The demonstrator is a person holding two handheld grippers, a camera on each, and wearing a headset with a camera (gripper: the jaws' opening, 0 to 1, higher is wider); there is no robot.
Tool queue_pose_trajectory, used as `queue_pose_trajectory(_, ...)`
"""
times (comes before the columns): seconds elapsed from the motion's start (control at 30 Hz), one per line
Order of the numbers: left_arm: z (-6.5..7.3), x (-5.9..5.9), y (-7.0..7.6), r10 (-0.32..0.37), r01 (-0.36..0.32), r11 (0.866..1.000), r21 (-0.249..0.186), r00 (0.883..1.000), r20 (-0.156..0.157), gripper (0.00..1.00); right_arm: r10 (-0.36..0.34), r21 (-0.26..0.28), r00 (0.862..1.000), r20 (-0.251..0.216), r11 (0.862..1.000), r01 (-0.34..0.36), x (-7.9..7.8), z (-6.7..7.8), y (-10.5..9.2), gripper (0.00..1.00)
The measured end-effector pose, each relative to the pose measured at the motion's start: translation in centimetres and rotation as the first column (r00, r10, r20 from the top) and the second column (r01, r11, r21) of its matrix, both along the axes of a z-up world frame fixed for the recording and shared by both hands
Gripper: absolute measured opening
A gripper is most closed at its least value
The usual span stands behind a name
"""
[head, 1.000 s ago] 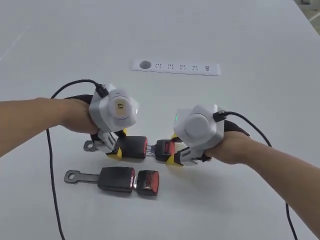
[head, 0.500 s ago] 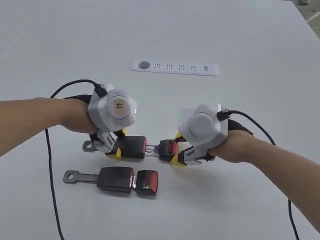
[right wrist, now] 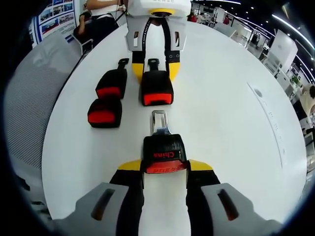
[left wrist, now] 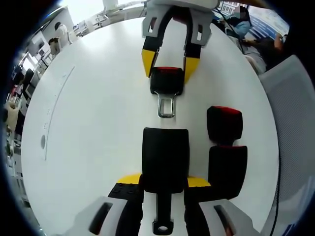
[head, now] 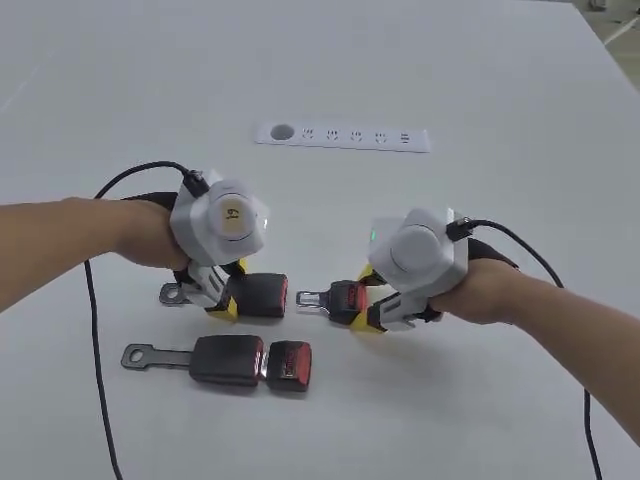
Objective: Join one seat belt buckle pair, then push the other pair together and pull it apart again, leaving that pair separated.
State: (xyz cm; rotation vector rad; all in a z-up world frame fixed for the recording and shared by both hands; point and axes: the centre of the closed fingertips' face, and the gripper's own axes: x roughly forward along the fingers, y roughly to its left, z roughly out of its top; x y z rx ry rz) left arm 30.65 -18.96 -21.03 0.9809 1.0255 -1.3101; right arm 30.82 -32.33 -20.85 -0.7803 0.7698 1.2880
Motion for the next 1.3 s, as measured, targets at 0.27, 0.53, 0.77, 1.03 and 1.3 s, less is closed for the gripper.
queue_pose_trajectory(0.27,-0.1,0.2,0.1,0.004,-0.004,1.0,0.003,1.0,0.0,0.32,0.0,-0.013,1.0,-0.005,1.0,0.0,0.0,-0.1,-1.5,0.31)
queue_pose_trajectory(0.53,-0.2,0.2,0.2,0.009,-0.009,1.0,0.0,1.0,-0.001,0.32,0.002,-0.017,1.0,-0.009,1.0,-0.003,0.0,0.0,-2.7,0.31)
queue_pose_trajectory(0.77,-0.2,0.2,0.2,0.013,-0.013,1.0,0.005,1.0,-0.001,0.32,-0.009,-0.011,1.0,-0.024,1.0,0.009,0.3,-0.1,-3.2,0.32)
queue_pose_trajectory(1.03,-0.3,0.2,0.2,0.017,-0.017,1.0,0.001,1.0,0.0,0.32,-0.013,-0.01,0.999,-0.03,1.0,0.012,0.1,-0.3,-3.1,0.33)
queue_pose_trajectory(1.3,-0.2,0.3,0.2,0.027,-0.027,1.0,-0.009,1.0,0.009,0.35,-0.004,-0.019,1.0,-0.006,1.0,0.004,0.1,-0.1,-3.1,0.36)
